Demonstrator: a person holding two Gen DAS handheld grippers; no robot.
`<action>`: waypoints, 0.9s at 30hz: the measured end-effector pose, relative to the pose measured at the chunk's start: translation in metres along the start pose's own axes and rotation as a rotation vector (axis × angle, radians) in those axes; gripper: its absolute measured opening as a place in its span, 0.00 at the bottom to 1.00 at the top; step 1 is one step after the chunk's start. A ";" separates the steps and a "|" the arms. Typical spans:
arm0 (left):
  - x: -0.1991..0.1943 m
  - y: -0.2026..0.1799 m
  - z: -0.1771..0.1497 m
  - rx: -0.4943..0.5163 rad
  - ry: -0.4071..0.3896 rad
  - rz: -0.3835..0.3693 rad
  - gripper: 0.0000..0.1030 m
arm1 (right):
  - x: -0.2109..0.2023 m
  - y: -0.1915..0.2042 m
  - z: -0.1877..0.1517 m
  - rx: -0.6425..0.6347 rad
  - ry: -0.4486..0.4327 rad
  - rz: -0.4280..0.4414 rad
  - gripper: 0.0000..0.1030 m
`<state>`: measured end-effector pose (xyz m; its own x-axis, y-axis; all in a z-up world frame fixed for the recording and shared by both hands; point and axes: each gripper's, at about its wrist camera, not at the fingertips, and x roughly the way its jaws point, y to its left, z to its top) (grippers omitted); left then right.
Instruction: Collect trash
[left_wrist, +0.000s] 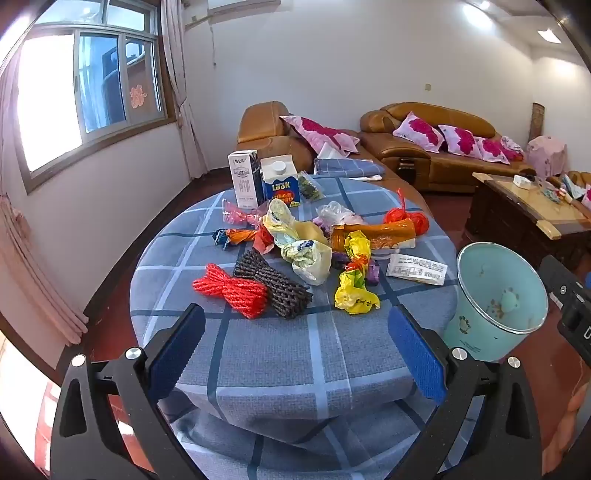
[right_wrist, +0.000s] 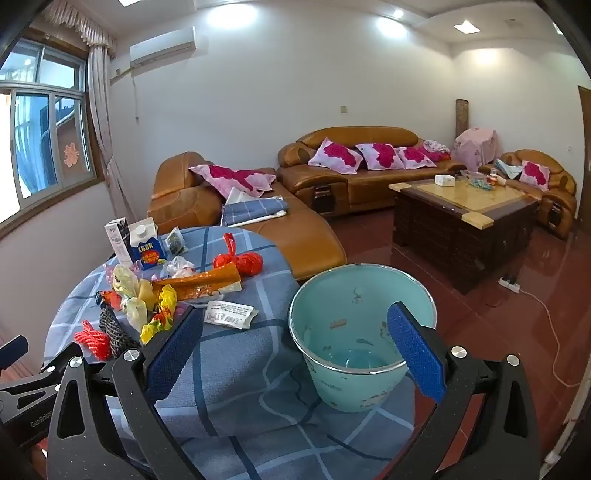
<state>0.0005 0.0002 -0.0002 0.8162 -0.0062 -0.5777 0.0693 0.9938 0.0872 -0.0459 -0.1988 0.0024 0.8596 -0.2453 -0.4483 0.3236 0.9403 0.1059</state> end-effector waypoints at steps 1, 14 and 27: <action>0.000 0.000 0.000 -0.001 0.003 0.001 0.94 | 0.001 0.001 0.001 -0.002 0.000 -0.001 0.95; 0.003 -0.004 -0.004 0.015 0.009 0.005 0.94 | 0.008 -0.002 -0.003 0.020 0.031 0.007 0.95; 0.000 -0.003 -0.003 0.014 0.001 0.007 0.94 | 0.011 -0.001 -0.001 0.018 0.037 0.003 0.95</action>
<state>-0.0015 -0.0023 -0.0025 0.8161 0.0010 -0.5779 0.0715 0.9921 0.1027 -0.0375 -0.2016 -0.0035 0.8455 -0.2330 -0.4804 0.3281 0.9366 0.1232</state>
